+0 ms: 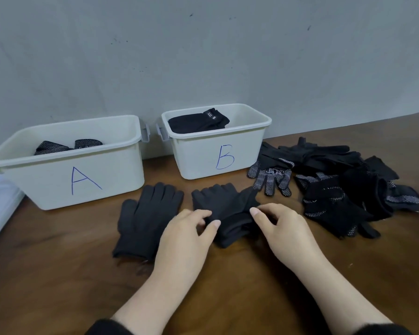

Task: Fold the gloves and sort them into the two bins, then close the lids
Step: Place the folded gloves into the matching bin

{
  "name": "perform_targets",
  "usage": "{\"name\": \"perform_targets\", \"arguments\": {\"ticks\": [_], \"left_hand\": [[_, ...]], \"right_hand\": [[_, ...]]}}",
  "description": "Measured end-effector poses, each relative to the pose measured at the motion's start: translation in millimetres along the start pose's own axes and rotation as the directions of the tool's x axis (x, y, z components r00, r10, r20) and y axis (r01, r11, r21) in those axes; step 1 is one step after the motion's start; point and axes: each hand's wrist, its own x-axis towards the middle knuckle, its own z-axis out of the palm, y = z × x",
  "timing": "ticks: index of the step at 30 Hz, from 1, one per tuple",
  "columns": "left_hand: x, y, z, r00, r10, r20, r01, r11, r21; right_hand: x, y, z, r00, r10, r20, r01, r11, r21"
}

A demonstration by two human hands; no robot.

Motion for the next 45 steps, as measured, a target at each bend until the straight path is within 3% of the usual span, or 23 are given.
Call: {"name": "perform_targets", "arguments": {"ticks": [3,6,12,15,17,20,23,25,27,29,31,33,36,39,41,42,44,45], "left_hand": [[-3.1,6.2,3.5,0.991,0.122,0.052,-0.127,0.985,0.114],[-2.6,6.5,8.8,0.972,0.120,0.202,-0.165,0.960,0.225],[-3.0,1.9,10.1,0.959,0.153,0.237,-0.210,0.948,0.239],[-6.1,1.6,9.5,0.970,0.167,0.179,-0.190,0.974,0.123],[-5.5,1.8,7.0,0.989,0.132,0.069,-0.130,0.991,-0.032],[-3.4,4.5,-3.6,0.992,-0.085,-0.098,0.052,0.950,-0.306],[-1.1,4.7,-18.9,0.940,-0.340,-0.007,0.286,0.802,-0.524],[2.1,4.1,-32.1,0.866,-0.450,0.219,0.462,0.550,-0.696],[4.6,2.0,-48.9,0.790,-0.428,0.439,0.566,0.233,-0.791],[7.1,-6.3,-65.8,0.795,-0.398,0.458,0.530,0.088,-0.843],[9.7,-19.8,-82.3,0.848,-0.419,0.325,0.412,0.135,-0.901],[11.8,-34.4,-105.5,0.882,-0.445,0.152,0.286,0.252,-0.924],[10.4,-62.7,-147.6,0.908,-0.417,-0.046,0.174,0.475,-0.863],[4.7,-104.3,-184.1,0.914,-0.393,-0.103,0.213,0.680,-0.702],[-4.1,-132.5,-197.9,0.900,-0.416,-0.132,0.312,0.825,-0.470],[-10.4,-145.7,-200.4,0.885,-0.428,-0.185,0.366,0.884,-0.292],[-23.7,-167.0,-199.3,0.876,-0.368,-0.312,0.383,0.923,-0.013],[-27.6,-174.0,-196.9,0.892,-0.307,-0.333,0.338,0.940,0.039]], "right_hand": [[-2.2,-4.0,0.2,1.000,0.014,0.018,-0.012,0.996,-0.091],[-2.9,-10.8,4.0,0.998,0.021,0.058,-0.012,0.988,-0.155],[-3.2,-18.7,12.8,0.991,0.101,0.084,-0.093,0.992,-0.088],[-5.4,-22.7,16.0,0.996,0.079,0.052,-0.086,0.986,0.142],[-7.8,-30.7,13.8,0.997,0.071,0.034,-0.078,0.940,0.333],[-9.6,-46.1,6.2,0.997,0.077,0.004,-0.068,0.860,0.506],[-10.2,-67.7,2.4,0.996,0.066,0.053,-0.085,0.738,0.670],[-10.5,-84.2,4.2,0.994,0.041,0.098,-0.100,0.686,0.721],[-11.9,-103.1,9.9,0.990,-0.004,0.141,-0.104,0.650,0.753],[-14.9,-124.2,18.4,0.981,-0.050,0.186,-0.115,0.619,0.777],[-18.5,-145.7,29.7,0.969,-0.083,0.234,-0.144,0.581,0.801],[-20.0,-165.3,45.6,0.959,-0.118,0.257,-0.143,0.582,0.800],[-23.0,-193.9,74.6,0.949,-0.171,0.265,-0.089,0.663,0.744],[-31.6,-213.5,106.6,0.916,-0.215,0.338,-0.034,0.799,0.600],[-37.7,-213.3,128.9,0.906,-0.269,0.326,0.182,0.944,0.273],[-43.3,-211.0,139.4,0.901,-0.330,0.283,0.312,0.944,0.109],[-56.9,-203.9,158.5,0.835,-0.517,0.189,0.531,0.847,-0.028],[-63.5,-200.2,167.3,0.778,-0.598,0.190,0.617,0.785,-0.053]]}}
